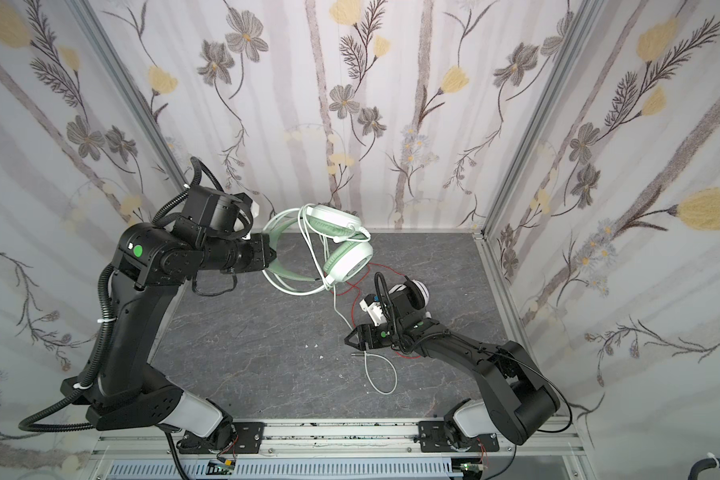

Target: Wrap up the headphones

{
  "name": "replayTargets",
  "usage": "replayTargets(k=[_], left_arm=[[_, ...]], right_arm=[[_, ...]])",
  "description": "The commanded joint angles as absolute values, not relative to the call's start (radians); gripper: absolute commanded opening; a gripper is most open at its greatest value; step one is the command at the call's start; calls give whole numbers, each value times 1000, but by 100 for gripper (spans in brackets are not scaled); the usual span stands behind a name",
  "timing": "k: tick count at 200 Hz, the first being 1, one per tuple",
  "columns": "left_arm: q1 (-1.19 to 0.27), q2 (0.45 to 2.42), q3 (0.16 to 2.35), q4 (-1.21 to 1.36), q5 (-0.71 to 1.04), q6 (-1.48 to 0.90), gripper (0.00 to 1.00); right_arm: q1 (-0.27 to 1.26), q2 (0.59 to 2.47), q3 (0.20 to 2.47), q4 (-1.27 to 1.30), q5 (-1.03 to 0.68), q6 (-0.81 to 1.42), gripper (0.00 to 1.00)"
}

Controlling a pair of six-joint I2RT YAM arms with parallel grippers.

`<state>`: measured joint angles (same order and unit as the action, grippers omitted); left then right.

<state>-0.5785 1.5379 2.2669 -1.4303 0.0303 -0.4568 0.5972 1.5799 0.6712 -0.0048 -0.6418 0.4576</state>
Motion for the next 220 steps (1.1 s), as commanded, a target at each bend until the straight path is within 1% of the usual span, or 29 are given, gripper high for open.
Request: replayTargets(k=[1,10,19,25,30,41,48,68,96,123,161,220], left_arm=[[-578,1538,2273,-1360,51,-478,0],[-576,1542,2272,-1363,50,-479,0],[-574,1549,2271,-1368,54,-481,0],[-569,1554,2272,-1371,58,-487,0],[-566,1558,2272,-1373,61,-492,0],[-551,1565,2270,-1376,74,-506,0],[-536,1568,2269,-1376,84,-516,0],[-482,1565,2245,-1360,123,-540,0],[-400,1558,2205,-1314,172,-576,0],[-367,1574,2201,-1298,164,-598,0],[-361,1595,2203,-1326,91,-599,0],[-328,1588,2141,-1393,-83,-625,0]], right_arm=[[599,1589,687,11,-706,433,78],[603,1620,689,7,-715,428,75],[608,1623,696,-7,-716,418,68],[615,1624,700,-27,-711,409,58],[621,1622,706,-47,-703,399,47],[639,1609,713,-107,-678,366,34],[652,1603,714,-143,-658,349,21],[687,1491,690,-215,-588,328,0],[711,1330,647,-257,-538,350,0],[776,1237,731,-435,-395,307,0],[912,1215,927,-665,-159,245,0],[1017,1229,1133,-820,92,180,0]])
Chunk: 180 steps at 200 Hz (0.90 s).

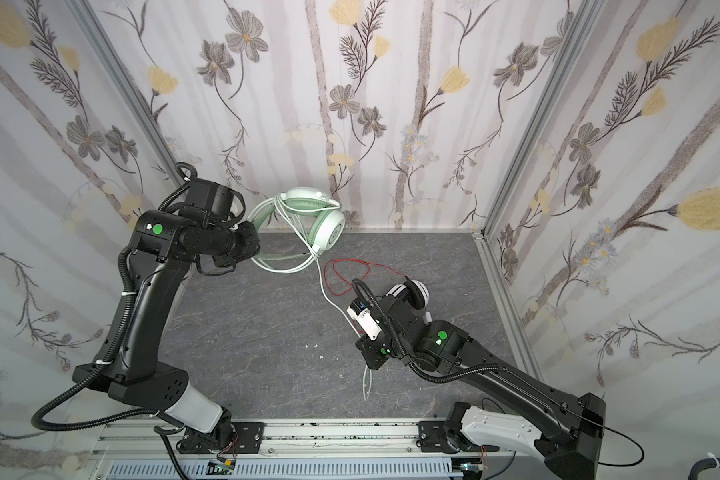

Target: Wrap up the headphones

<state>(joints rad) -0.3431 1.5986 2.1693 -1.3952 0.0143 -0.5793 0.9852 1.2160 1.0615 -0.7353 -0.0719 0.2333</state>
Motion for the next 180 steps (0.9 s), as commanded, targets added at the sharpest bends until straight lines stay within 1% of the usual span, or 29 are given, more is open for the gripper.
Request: replayTargets(k=[1,21,44,73,99,117,146,180], left_arm=[[-327,1588,2139,-1394,-84,-626,0],[-321,1588,2114,-1393,-95,-635,0],[-320,1589,2100,-1391,-114,-645,0],[-316,1597,2092,-1390,-117,-650,0],[-316,1600,2083,-1385,-116,-650,0],[-316,1603,2073,-1387,-111,-652,0],[-316,1622,2074,-1400,-68,-644,0],[-321,1653,2070,-1444,-65,-623,0]], right_arm=[[1020,1230,1138,-822,96,178,0],[1064,1243,1207,-860,182,150,0],[1099,1249,1255,-877,233,123,0],[1158,1232,1273,-851,218,47,0],[1214,1181,1271,-813,252,-11,0],[1221,1172,1289,-825,267,-33,0],[1227,1208,1362,-897,293,-64,0],[1242,1245,1437,-963,410,-96,0]])
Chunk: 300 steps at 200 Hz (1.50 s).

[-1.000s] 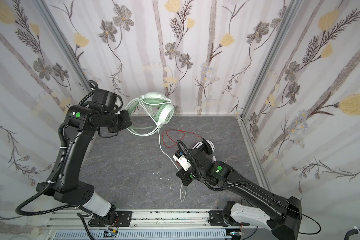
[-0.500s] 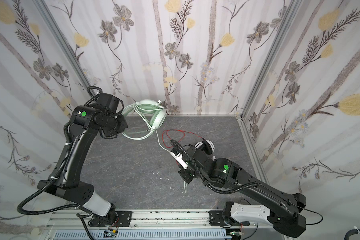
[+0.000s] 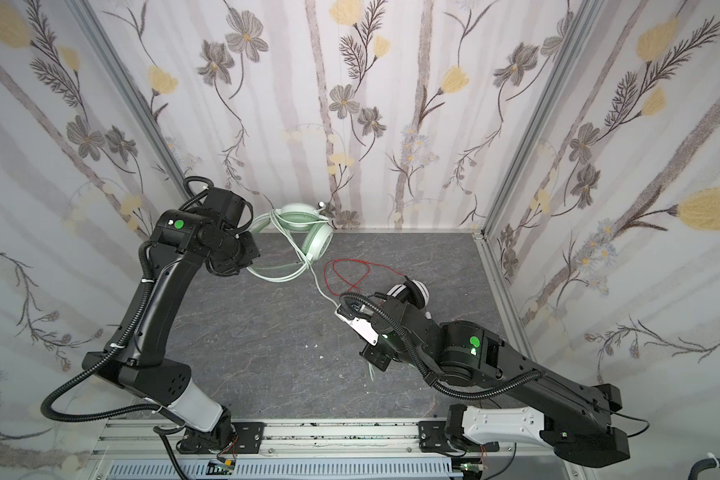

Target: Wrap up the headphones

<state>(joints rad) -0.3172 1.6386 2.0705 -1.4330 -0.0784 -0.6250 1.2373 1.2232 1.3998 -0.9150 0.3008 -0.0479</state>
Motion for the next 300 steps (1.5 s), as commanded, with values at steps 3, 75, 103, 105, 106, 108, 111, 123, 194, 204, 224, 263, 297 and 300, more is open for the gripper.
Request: replayTargets(k=[3,75,103,105,106,108,111,123,194,204,224,263,297,300], left_arm=[[-322,1655,2069,-1446,-65,-619,0],[-457,1687,2050,-1497,-197,-461,0],[-522,1696,2052,-1513,-247,-390,0],[-527,1697,2052,-1514,-251,-385,0],[-529,1697,2052,-1516,-253,-382,0],[-535,1697,2052,-1517,-258,-377,0],[-543,1698,2052,-1521,-271,-371,0],[-573,1704,2052,-1538,-326,-350,0],[-707,1745,2049,-1578,-480,-263,0],[-725,1743,2047,-1559,-456,-239,0],[-775,1732,2040,-1515,-413,-187,0],[-873,1734,2048,-1490,-430,-143,0],[-945,1720,2042,-1445,-397,-99,0],[-950,1718,2043,-1440,-395,-95,0]], right_arm=[[1242,1249,1441,-969,424,-97,0],[1244,1292,1535,-1018,628,-166,0],[1249,1296,1543,-1016,709,-205,0],[1250,1297,1543,-1016,716,-210,0],[1250,1297,1543,-1015,719,-211,0],[1251,1296,1543,-1014,721,-214,0],[1253,1296,1543,-1013,734,-222,0],[1262,1294,1543,-1005,778,-248,0],[1307,1250,1532,-928,906,-412,0],[1311,1251,1530,-922,904,-428,0],[1326,1238,1503,-896,887,-480,0],[1367,1207,1438,-814,891,-527,0],[1376,1213,1426,-813,886,-532,0],[1377,1213,1424,-814,885,-531,0]])
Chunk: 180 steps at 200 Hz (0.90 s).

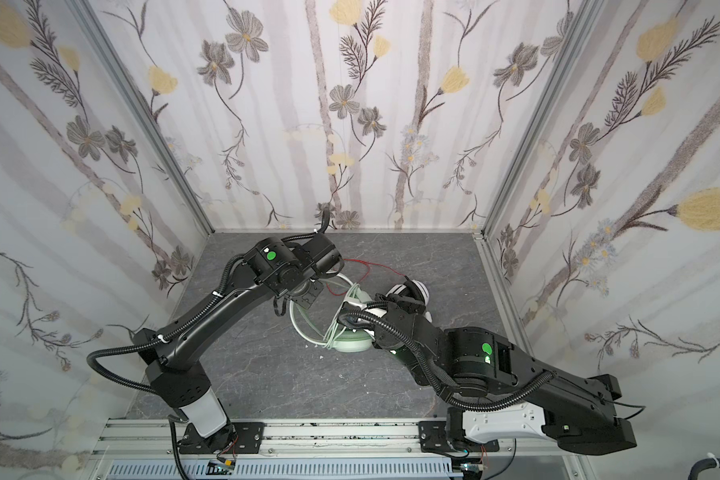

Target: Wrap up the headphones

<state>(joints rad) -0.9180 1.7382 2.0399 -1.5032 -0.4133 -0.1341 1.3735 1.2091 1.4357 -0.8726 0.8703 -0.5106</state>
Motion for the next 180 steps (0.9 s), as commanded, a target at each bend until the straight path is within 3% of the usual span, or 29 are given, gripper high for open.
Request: replayTargets(k=[1,52,180], left_arm=[[-951,1717,2042,-1439,-394,-94,0],[-999,1676,2027,-1391,-327,-33,0],[-1115,1703,2045,-1422,-292,33,0]], right_arm=[[1376,1214,1423,-814,884,-532,0],[1357,1178,1341,-796,901,-510,0],[1041,1081,1243,-747,568,-335,0]])
